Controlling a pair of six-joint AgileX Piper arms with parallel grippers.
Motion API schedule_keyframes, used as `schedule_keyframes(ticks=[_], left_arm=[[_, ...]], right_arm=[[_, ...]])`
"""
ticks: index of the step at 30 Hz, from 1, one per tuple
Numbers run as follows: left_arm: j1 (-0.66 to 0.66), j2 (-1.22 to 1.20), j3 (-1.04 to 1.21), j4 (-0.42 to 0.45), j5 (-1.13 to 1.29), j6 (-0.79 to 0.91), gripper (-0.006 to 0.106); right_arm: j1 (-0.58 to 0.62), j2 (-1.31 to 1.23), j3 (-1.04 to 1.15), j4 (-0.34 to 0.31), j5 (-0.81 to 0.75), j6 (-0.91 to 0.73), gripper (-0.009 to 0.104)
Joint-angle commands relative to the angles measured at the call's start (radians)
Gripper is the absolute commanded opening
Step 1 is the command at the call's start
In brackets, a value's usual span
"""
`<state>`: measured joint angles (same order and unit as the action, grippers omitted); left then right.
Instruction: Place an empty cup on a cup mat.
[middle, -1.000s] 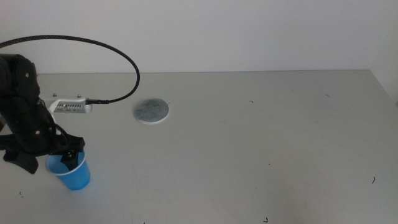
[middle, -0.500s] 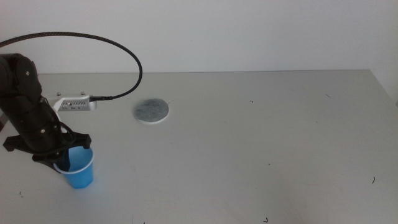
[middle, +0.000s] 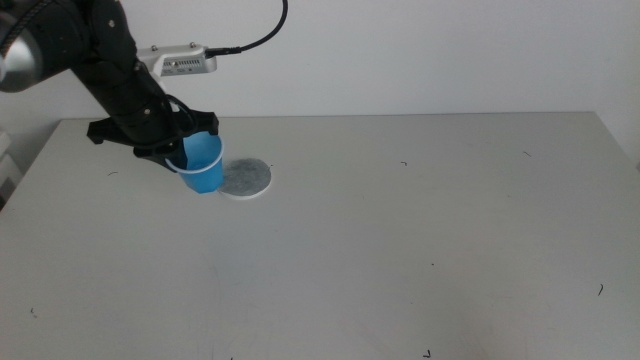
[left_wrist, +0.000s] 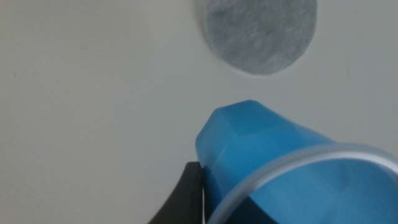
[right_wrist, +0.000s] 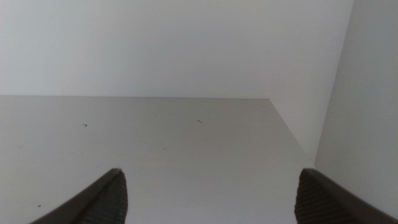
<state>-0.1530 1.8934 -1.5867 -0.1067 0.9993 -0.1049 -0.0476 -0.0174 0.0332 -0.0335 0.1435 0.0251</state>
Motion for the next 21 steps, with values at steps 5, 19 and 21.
schedule_keyframes(ticks=[5, 19, 21], left_arm=[[-0.037, 0.140, -0.295, -0.017, 0.068, -0.038, 0.000], [-0.039, 0.408, -0.588, -0.045, 0.105, -0.053, 0.000], [-0.039, 0.413, -0.588, -0.042, 0.109, -0.052, 0.001]], right_arm=[[-0.001, -0.019, -0.012, -0.009, -0.078, -0.008, 0.094], [-0.001, -0.019, -0.012, -0.009, -0.078, -0.008, 0.094], [-0.001, -0.019, -0.012, -0.009, -0.078, -0.008, 0.094]])
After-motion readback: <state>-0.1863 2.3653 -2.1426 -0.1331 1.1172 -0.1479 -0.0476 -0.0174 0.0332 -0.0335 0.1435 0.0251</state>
